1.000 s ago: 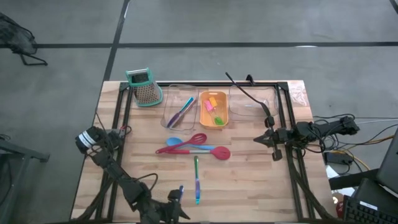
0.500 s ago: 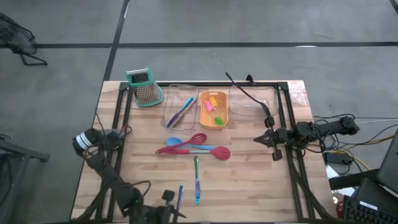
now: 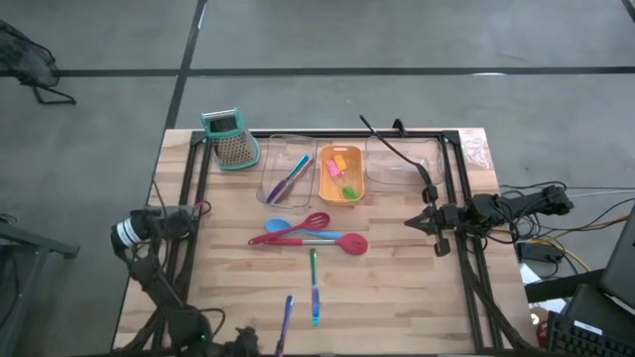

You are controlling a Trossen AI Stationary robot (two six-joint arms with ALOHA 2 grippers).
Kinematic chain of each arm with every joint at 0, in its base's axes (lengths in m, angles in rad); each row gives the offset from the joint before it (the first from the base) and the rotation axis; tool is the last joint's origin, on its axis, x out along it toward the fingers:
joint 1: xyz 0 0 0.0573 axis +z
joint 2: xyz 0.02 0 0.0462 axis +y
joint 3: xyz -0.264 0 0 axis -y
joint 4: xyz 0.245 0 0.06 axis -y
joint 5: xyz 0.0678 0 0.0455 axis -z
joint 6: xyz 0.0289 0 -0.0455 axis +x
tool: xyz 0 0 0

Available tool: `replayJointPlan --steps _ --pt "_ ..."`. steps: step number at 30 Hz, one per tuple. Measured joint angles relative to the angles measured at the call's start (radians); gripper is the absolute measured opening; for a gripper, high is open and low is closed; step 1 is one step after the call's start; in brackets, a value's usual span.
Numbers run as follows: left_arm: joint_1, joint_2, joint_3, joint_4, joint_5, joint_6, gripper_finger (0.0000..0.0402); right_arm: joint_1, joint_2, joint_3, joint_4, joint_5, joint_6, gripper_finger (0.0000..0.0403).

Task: Pick & Place Kitchen Items
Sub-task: Put the left blue knife into the left transparent bin

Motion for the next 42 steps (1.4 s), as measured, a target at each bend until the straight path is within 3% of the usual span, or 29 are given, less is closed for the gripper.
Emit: replayJointPlan --steps 4,10,18,25,37,42 --pt "-0.036 0.029 0.0 -0.002 0.005 -0.276 0.0117 0.0 0.0 0.0 -0.001 0.0 0.001 0.0008" --pt "-0.057 0.09 0.0 -0.01 -0.011 -0.546 0.0117 0.0 0.0 0.0 -0.003 0.0 0.0 0.0008" --pt "-0.059 0.171 0.067 -0.004 0.042 -0.598 0.0117 0.0 0.0 0.0 -0.003 0.0 0.001 0.0008" --pt "-0.064 0.267 0.154 -0.011 0.055 -0.762 0.0117 0.0 0.0 0.0 -0.002 0.0 0.001 0.0008" --pt "-0.067 0.378 0.21 -0.023 0.019 -0.868 0.0117 0.0 0.0 0.0 -0.002 0.0 0.0 0.0008" --pt "-0.068 0.374 0.208 -0.091 -0.047 -0.921 0.0112 0.0 0.0 0.0 -0.002 0.0 0.0 0.0008"
